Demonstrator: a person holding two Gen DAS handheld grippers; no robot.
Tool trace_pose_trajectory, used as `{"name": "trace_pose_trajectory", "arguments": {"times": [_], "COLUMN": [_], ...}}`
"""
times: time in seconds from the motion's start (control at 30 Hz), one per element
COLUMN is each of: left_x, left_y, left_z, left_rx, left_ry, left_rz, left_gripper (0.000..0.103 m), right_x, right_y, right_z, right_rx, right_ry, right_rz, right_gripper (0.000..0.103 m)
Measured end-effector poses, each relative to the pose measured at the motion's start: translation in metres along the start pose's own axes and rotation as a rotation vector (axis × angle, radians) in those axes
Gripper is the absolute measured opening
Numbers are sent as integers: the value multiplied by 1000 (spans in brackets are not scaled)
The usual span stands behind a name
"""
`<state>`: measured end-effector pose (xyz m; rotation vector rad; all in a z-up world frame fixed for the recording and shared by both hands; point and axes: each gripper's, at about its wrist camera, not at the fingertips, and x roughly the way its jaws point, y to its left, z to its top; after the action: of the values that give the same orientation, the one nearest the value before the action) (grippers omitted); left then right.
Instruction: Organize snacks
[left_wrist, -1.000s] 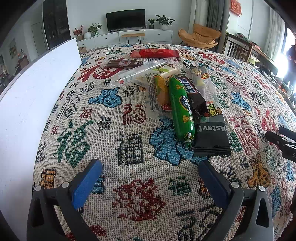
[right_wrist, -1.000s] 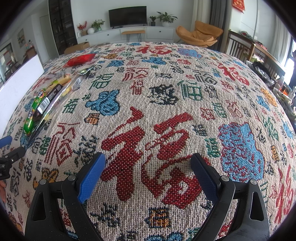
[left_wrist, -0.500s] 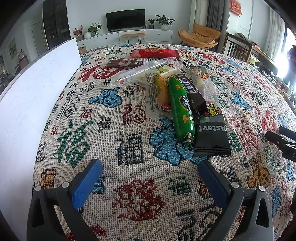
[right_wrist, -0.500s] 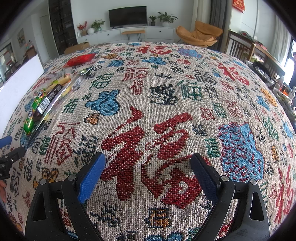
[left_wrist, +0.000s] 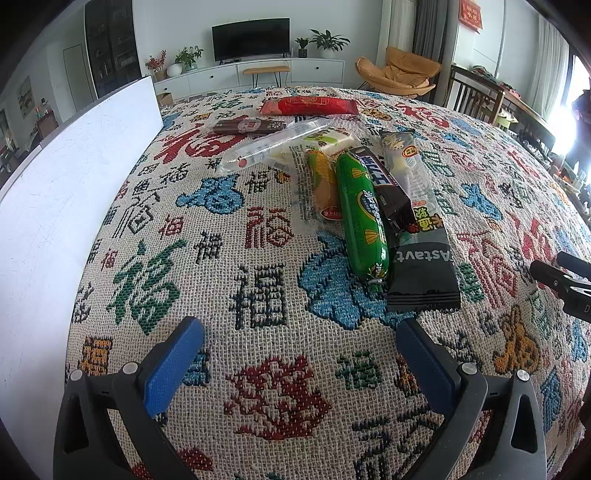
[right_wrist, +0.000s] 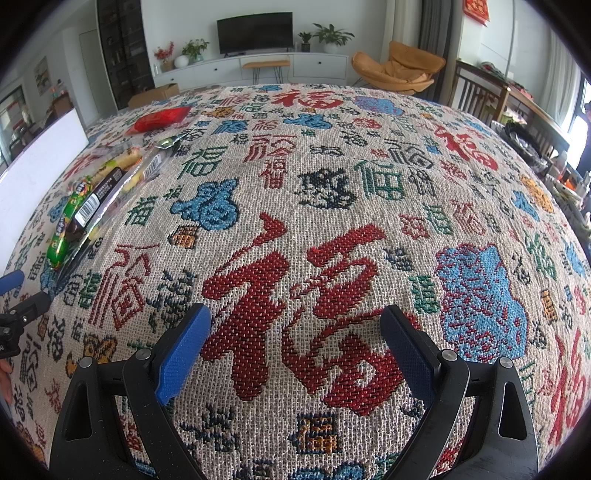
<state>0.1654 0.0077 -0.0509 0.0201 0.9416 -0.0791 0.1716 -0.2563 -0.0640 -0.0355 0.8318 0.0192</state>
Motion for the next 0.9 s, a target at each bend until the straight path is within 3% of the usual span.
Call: {"name": "trace_pose_trajectory", "arguments": {"times": [0.57, 0.73, 0.9], "left_x": [0, -6, -13], "left_y": [0, 10, 24], "left_z": [0, -4, -20], "left_rx": [2, 107, 107], "left_ry": [1, 73, 5], "left_rz": [-1, -66, -66], "left_gripper": [103, 103, 103], "right_x": [0, 0, 0], "right_y": [0, 0, 0], "right_z": [0, 0, 0], "right_rx": [-2, -2, -2], "right_ry": [3, 3, 3], "right_rz": [-2, -2, -2], "right_gripper": [95, 95, 95]}}
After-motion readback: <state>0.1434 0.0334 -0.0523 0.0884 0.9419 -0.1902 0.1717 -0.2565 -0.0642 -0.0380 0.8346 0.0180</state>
